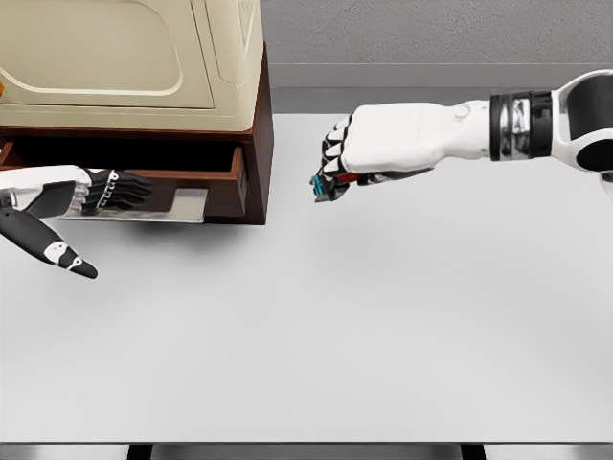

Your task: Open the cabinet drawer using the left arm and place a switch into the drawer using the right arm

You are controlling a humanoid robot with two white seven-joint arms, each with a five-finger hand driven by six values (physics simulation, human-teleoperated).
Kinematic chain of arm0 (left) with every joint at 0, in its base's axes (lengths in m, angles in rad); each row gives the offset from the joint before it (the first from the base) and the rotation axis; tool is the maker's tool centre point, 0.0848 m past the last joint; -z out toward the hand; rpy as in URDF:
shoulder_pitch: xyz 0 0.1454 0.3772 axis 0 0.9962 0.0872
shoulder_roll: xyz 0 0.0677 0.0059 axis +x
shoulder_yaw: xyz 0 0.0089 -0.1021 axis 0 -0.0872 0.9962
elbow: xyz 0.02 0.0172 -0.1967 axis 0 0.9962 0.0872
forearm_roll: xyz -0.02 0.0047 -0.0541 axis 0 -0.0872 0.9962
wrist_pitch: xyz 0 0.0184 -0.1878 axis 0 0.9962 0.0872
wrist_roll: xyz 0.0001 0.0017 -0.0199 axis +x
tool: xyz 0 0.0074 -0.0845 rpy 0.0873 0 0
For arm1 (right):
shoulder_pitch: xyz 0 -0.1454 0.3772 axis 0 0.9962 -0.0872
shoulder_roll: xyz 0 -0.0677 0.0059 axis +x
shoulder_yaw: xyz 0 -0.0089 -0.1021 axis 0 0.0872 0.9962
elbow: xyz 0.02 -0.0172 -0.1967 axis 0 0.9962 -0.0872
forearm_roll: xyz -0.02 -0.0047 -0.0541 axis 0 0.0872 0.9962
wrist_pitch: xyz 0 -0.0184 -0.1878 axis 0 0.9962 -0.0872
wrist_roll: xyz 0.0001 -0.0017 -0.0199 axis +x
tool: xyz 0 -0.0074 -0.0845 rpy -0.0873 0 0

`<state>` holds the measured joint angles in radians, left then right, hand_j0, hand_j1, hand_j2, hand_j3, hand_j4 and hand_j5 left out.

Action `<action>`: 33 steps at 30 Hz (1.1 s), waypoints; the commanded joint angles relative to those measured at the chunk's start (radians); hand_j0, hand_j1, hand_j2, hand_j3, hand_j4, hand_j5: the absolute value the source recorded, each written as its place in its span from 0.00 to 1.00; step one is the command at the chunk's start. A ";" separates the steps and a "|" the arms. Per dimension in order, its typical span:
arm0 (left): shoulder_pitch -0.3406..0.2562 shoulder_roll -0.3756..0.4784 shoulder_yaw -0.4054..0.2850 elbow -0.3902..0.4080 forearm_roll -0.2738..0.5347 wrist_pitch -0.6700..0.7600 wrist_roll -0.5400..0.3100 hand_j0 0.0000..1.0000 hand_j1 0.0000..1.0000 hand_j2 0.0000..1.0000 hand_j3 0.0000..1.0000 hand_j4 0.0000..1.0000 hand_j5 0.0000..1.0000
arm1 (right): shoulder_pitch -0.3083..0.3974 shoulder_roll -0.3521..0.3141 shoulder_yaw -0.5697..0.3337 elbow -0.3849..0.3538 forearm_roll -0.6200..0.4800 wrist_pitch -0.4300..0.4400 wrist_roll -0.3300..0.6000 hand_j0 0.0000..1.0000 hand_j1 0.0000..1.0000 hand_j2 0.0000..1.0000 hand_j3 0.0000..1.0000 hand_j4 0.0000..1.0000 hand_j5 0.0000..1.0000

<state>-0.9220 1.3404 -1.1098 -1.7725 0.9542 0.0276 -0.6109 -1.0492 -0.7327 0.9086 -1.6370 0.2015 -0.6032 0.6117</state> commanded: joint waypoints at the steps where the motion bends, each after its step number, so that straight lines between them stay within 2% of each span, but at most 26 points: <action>1: 0.000 0.014 -0.027 0.008 -0.098 0.000 0.000 1.00 1.00 1.00 1.00 1.00 1.00 | 0.000 0.003 0.001 0.002 -0.005 0.003 -0.001 0.48 0.48 0.48 0.48 0.48 0.48; 33: 0.075 0.062 -0.027 0.008 -0.100 0.000 0.000 1.00 1.00 1.00 1.00 1.00 1.00 | -0.009 0.015 0.004 0.008 -0.005 0.003 -0.001 0.48 0.48 0.48 0.48 0.48 0.48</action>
<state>-0.8442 1.3931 -1.0808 -1.7878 1.0973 0.0316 -0.6156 -1.0584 -0.7165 0.9132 -1.6290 0.2014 -0.6028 0.6115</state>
